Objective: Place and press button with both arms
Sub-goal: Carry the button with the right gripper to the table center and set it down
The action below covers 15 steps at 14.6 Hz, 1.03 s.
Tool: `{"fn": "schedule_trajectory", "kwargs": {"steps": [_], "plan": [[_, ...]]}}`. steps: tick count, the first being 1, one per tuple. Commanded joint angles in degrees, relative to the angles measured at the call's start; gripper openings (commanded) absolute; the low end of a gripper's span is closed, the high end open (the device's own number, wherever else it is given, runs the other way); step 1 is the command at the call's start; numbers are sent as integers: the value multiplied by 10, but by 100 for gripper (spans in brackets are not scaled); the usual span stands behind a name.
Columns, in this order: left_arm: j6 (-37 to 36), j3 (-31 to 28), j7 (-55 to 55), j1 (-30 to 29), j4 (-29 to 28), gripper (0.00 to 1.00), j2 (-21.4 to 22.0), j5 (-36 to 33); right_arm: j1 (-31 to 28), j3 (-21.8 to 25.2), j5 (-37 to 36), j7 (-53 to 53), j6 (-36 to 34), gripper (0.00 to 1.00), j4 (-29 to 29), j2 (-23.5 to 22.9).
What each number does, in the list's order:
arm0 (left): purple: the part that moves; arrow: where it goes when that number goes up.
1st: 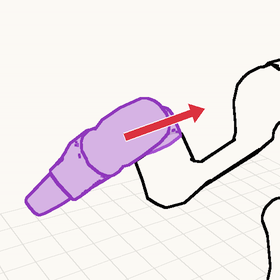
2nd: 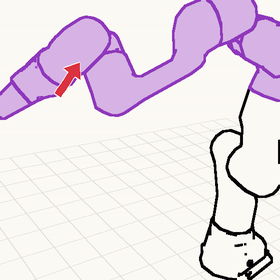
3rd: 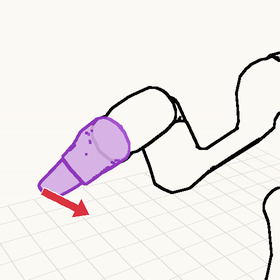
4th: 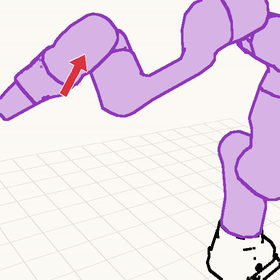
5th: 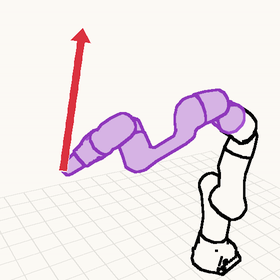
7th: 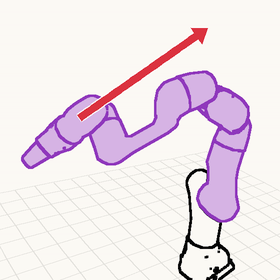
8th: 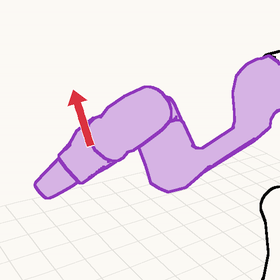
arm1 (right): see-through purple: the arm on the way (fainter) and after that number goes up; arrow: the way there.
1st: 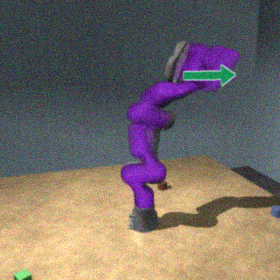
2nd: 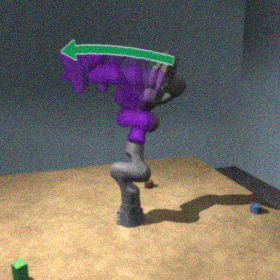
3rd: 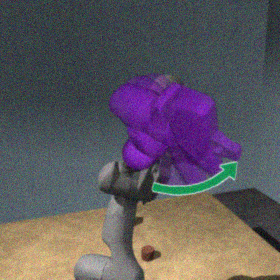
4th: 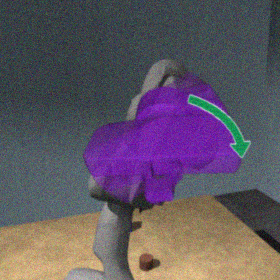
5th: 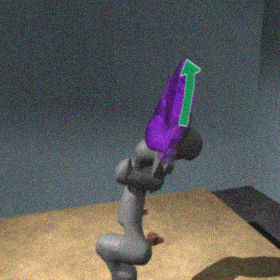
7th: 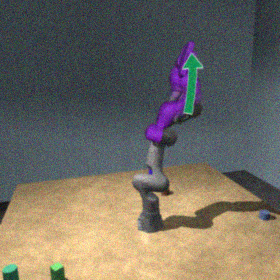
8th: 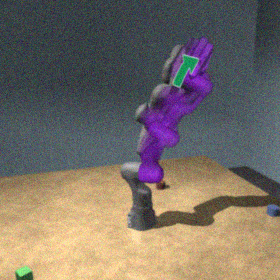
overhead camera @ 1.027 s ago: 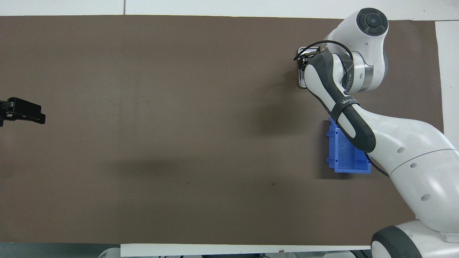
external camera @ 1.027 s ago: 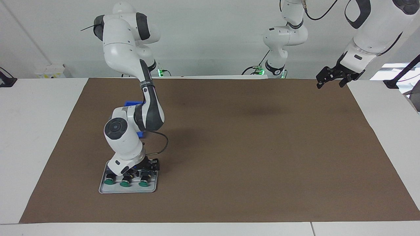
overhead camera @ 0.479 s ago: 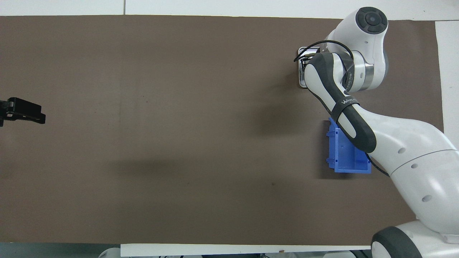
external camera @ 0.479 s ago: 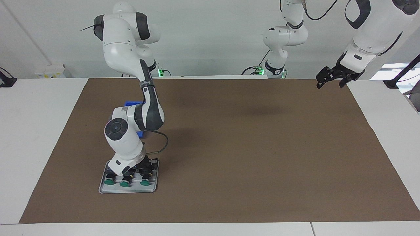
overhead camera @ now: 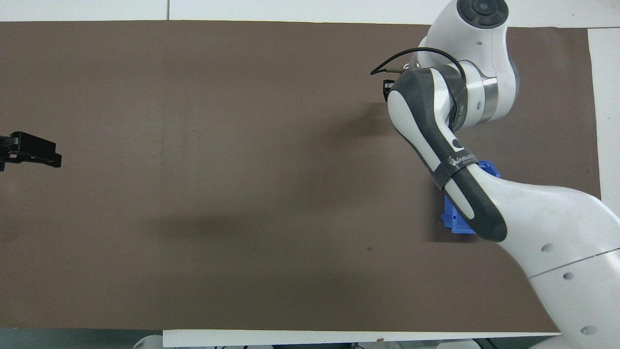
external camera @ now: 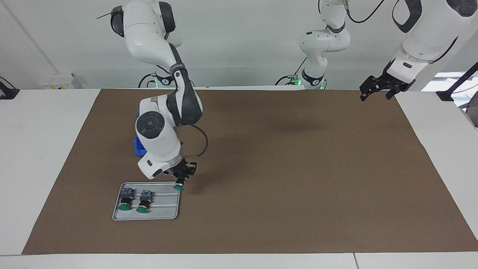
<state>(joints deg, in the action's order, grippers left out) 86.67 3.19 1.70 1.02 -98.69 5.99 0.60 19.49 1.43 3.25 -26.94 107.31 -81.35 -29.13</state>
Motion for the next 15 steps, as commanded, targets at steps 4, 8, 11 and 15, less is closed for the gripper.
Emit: {"fn": "schedule_trajectory", "kwargs": {"steps": [4,8,11,15], "plan": [[-3,-1,-8,2,-5,100,7,-7,114,-17,27,-311,0,0,-14,14],[-3,-2,-8,2,-5,100,7,-7,140,-27,30,-526,25,1,-16,14],[-3,-2,-8,1,-5,100,7,-7,142,-34,31,-640,43,0,-57,29],[-3,-2,-8,0,-5,100,7,-7,157,-35,29,-831,67,1,-71,22]]}}
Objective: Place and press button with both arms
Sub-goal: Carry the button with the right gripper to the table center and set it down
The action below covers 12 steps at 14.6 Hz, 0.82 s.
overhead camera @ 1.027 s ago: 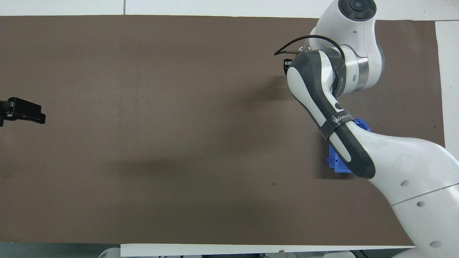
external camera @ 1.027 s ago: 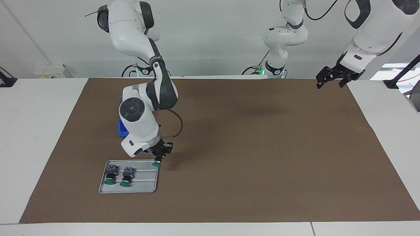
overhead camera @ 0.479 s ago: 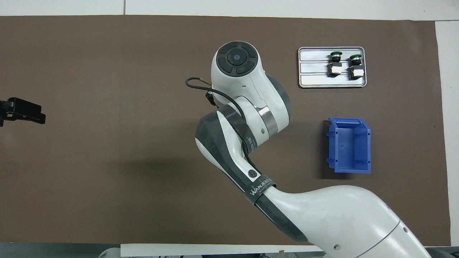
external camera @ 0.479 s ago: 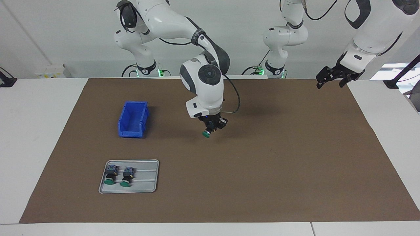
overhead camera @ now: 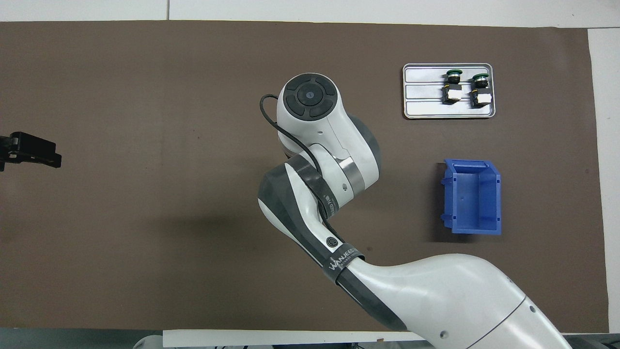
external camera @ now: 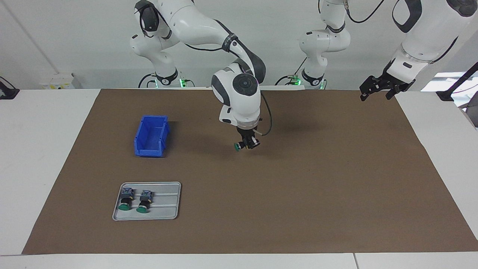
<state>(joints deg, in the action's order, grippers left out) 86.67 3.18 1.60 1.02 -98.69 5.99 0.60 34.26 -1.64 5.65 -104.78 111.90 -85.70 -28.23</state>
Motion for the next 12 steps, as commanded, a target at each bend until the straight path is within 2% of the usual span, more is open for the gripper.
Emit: {"fn": "schedule_trajectory", "kwargs": {"steps": [1,3,5,8,12], "plan": [[-3,-2,-7,-1,-5,100,7,-7,21,-5,4,-75,38,1,-29,4],[-3,-2,-7,-3,-5,100,6,-7,24,-5,2,-114,69,1,-29,-19],[-3,-2,-7,-3,-5,100,7,-7,24,-5,3,-122,75,2,-35,-19],[-5,-3,-5,-3,-5,100,7,-7,42,-5,3,-139,126,2,-86,-9],[-3,-3,-5,-4,-5,100,7,-10,42,-6,3,-148,166,3,-120,-2]]}}
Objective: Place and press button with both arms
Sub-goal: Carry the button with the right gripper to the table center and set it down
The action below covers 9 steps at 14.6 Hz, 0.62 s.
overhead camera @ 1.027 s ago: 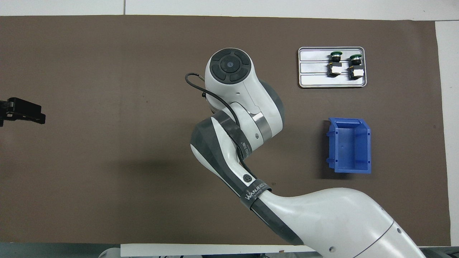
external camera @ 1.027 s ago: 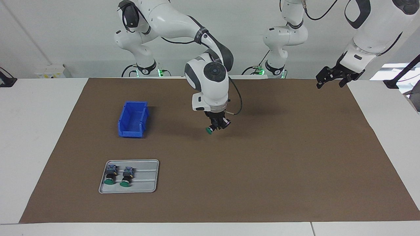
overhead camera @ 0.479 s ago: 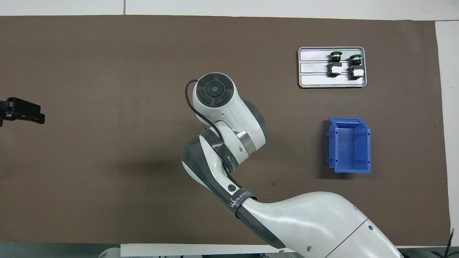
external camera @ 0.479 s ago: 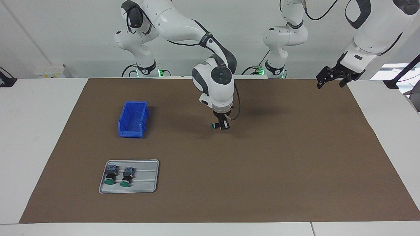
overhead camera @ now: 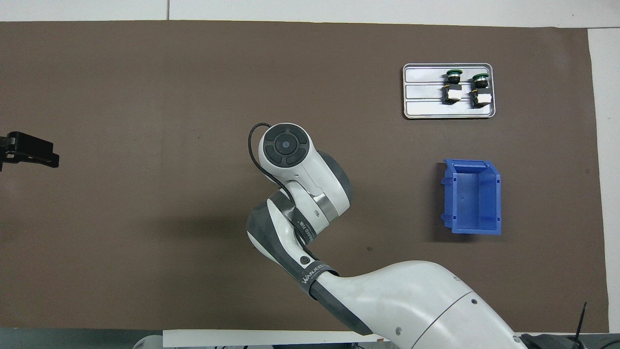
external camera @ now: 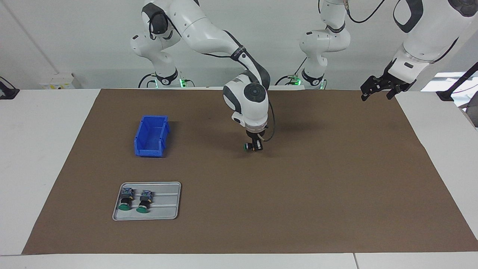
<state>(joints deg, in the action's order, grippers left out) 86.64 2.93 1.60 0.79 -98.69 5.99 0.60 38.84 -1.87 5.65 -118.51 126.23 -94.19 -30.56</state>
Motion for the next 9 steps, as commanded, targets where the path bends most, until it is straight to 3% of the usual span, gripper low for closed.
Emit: {"fn": "schedule_trajectory", "kwargs": {"steps": [1,3,4,5,6,8,9], "plan": [[-3,0,-5,-2,-5,100,7,-10,3,-2,3,-15,26,3,-33,14],[-2,1,-6,0,-8,100,8,-10,9,-2,3,-26,31,4,-30,5],[2,2,-7,2,-9,100,7,-10,7,-2,-3,-25,21,11,-25,6],[3,2,-15,5,-9,100,8,-11,9,-2,-5,-21,18,30,-21,5],[4,2,-19,10,-9,100,8,-10,9,-2,-6,-15,24,60,-21,5],[4,1,-19,19,-14,100,10,-10,5,-2,1,-15,31,71,-14,4],[5,1,-20,19,-16,100,10,-10,4,-2,2,-15,22,81,4,2]]}}
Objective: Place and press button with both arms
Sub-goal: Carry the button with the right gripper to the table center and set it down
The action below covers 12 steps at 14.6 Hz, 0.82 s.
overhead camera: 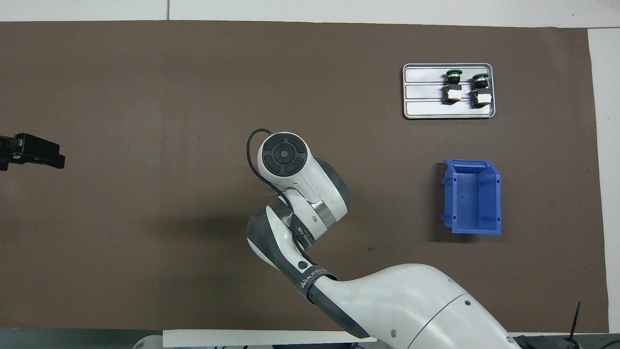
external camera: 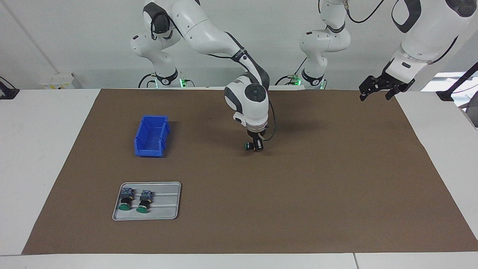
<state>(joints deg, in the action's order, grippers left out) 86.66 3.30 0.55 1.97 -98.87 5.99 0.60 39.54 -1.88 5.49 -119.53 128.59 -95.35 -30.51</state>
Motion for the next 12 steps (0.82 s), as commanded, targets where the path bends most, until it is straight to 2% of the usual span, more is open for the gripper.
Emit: {"fn": "schedule_trajectory", "kwargs": {"steps": [1,3,6,9,12], "plan": [[10,-3,-8,6,-16,100,11,-10,-6,-2,4,-3,-10,83,26,3],[20,-3,-6,8,-26,100,15,-10,-30,-2,4,8,-61,91,54,13],[18,-4,-5,7,-26,100,15,-10,-86,-2,5,130,-158,91,56,76],[18,-4,14,2,-26,100,15,-10,-165,-2,5,348,-276,91,43,147],[18,-3,81,8,-27,99,17,-10,-262,-1,2,579,-355,91,39,193]]}}
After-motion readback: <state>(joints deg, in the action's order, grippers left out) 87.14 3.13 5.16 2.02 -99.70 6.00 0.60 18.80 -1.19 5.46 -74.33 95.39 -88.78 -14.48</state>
